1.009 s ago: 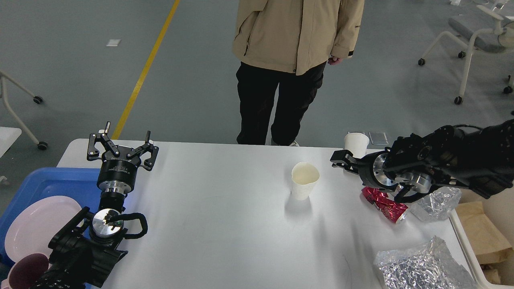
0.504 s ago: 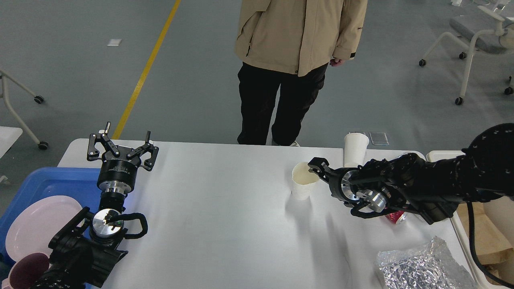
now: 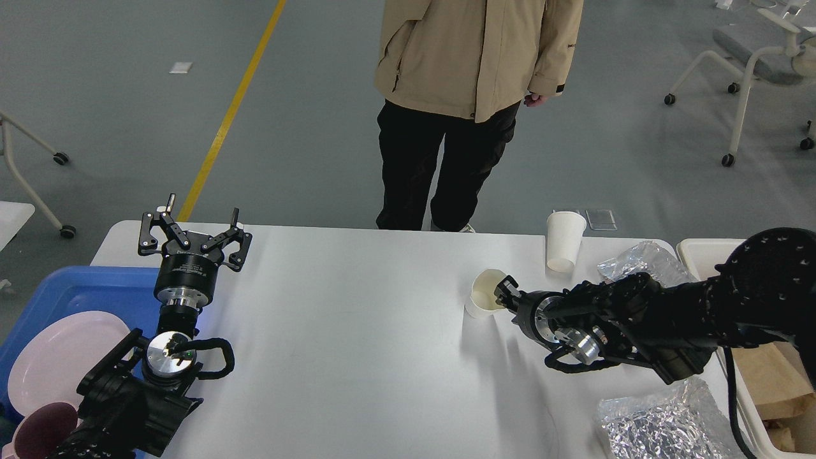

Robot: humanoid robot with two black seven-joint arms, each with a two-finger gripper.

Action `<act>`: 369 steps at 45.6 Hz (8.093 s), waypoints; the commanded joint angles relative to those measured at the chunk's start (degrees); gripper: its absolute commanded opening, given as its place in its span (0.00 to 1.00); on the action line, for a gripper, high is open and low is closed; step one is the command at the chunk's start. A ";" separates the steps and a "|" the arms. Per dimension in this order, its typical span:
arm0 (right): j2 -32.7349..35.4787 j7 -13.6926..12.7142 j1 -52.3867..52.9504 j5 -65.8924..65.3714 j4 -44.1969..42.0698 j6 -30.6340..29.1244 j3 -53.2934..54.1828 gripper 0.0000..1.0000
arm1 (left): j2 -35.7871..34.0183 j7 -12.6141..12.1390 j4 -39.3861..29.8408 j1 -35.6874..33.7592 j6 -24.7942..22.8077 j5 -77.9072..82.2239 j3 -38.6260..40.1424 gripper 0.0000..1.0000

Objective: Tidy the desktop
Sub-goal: 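Grasp the white paper cup nearest the robot with the right gripper, then carry the paper cup with the right gripper into the white bin, then move the right gripper back toward the red can, then close the right gripper on the red can, then lift the red can with the right gripper into the white bin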

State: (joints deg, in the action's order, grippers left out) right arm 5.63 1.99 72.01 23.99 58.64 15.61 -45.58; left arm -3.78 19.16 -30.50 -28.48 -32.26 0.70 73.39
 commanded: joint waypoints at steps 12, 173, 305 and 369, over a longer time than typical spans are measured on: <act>0.00 0.12 1.02 0.00 1.83 1.79 -0.04 0.00 | 0.00 0.00 0.00 0.00 0.00 0.00 0.00 1.00; 28.21 3.72 29.04 -46.40 17.97 -12.70 -9.88 1.00 | 0.00 0.00 0.00 0.00 0.00 0.00 0.00 1.00; 2.99 6.27 -9.87 -49.92 -11.44 13.04 -38.27 0.00 | 0.00 0.00 0.00 0.00 0.00 0.00 0.00 1.00; 20.64 12.77 34.27 -44.20 18.38 -21.06 -37.74 0.00 | 0.00 0.00 0.00 0.00 0.00 0.00 0.00 1.00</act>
State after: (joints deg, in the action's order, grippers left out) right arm 23.00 14.91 114.49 -19.99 87.32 -6.12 -78.21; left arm -3.78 19.10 -30.50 -28.44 -32.26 0.71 73.48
